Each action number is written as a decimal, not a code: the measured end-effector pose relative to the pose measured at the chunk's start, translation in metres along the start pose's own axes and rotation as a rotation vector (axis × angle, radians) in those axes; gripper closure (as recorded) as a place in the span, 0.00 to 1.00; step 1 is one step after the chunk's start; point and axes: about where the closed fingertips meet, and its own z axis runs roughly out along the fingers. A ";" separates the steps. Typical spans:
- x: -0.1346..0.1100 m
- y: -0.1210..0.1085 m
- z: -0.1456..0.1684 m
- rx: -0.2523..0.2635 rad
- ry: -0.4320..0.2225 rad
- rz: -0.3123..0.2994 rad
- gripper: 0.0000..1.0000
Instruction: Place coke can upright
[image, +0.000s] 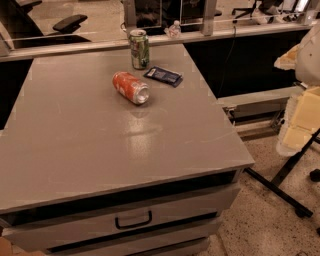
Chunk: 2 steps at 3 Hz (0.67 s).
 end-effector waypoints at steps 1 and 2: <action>0.000 0.000 0.000 0.000 0.000 0.000 0.00; -0.011 -0.001 0.003 -0.012 0.003 0.008 0.00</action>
Offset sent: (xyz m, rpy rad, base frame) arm 0.0123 0.0290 -0.0065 0.0035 0.0636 -0.0160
